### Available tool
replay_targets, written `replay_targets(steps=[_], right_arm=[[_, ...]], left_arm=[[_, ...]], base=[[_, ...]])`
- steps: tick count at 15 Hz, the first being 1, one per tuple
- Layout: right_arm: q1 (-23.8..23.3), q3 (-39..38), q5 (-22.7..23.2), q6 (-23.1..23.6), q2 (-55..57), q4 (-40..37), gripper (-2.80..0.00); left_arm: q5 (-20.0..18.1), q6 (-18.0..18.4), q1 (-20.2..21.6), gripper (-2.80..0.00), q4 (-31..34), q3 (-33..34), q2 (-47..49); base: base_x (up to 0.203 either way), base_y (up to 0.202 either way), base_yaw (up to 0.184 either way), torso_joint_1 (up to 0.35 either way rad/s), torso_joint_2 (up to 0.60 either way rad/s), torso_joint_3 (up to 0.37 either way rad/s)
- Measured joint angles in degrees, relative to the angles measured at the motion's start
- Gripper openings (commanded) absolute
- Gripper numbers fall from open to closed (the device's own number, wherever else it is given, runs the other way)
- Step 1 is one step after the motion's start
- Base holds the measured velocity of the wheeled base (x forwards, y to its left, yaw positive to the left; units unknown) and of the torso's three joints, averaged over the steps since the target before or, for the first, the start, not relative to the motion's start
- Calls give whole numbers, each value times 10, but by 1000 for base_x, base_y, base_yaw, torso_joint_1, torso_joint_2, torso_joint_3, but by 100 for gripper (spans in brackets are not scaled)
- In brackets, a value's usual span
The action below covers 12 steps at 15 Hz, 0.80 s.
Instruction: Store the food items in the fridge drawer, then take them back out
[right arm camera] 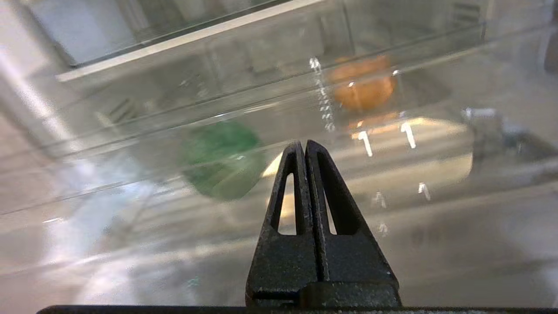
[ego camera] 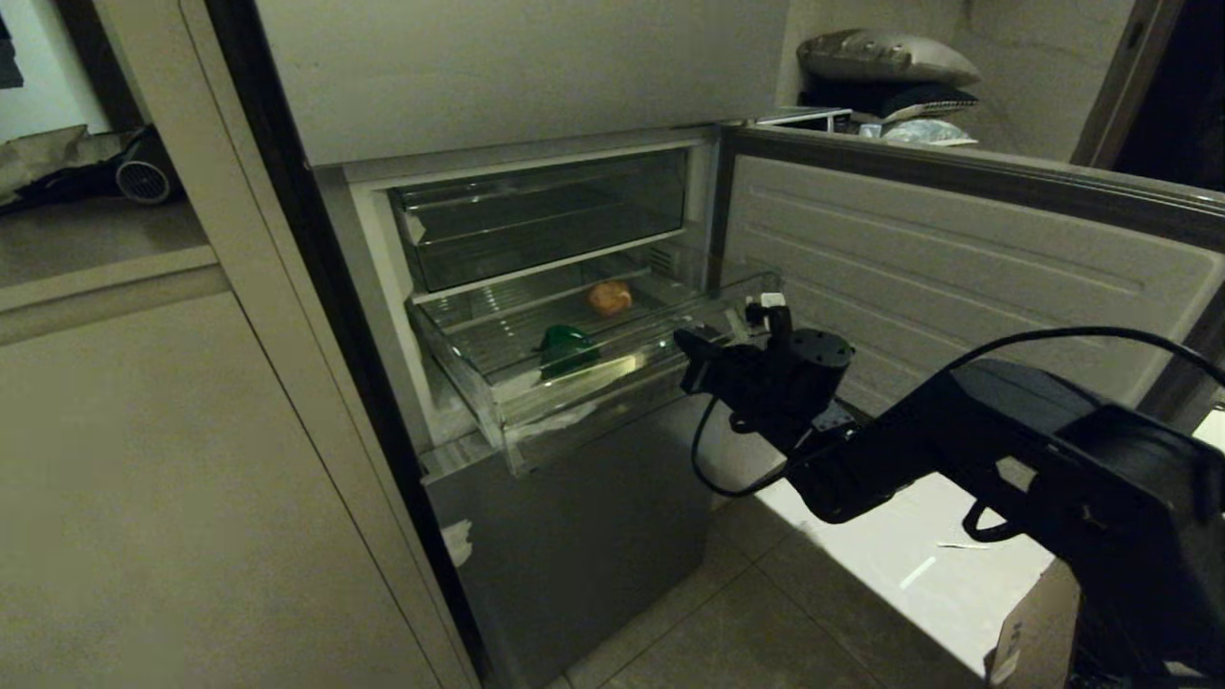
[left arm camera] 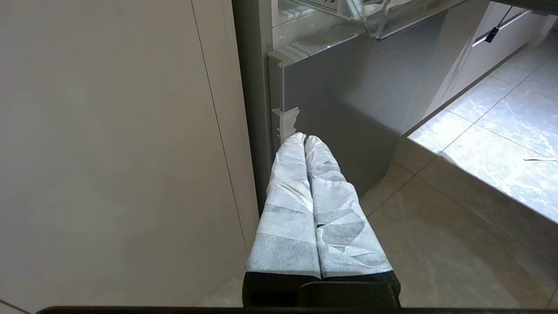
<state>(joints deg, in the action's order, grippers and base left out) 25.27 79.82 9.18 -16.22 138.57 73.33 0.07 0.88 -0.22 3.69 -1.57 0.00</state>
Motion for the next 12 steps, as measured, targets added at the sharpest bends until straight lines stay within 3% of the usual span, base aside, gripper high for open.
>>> replay_targets(steps=[8,12], right_arm=[[16,-404,3,-15,-322,-47,-280],[17,-554,-4,-16,-540,-163,-280]], left_arm=[[0,0,0,-280,0,0,0],[0,0,0,-280,0,0,0]], base=[[0,0,0,0,0,0],[0,0,0,0,0,0]])
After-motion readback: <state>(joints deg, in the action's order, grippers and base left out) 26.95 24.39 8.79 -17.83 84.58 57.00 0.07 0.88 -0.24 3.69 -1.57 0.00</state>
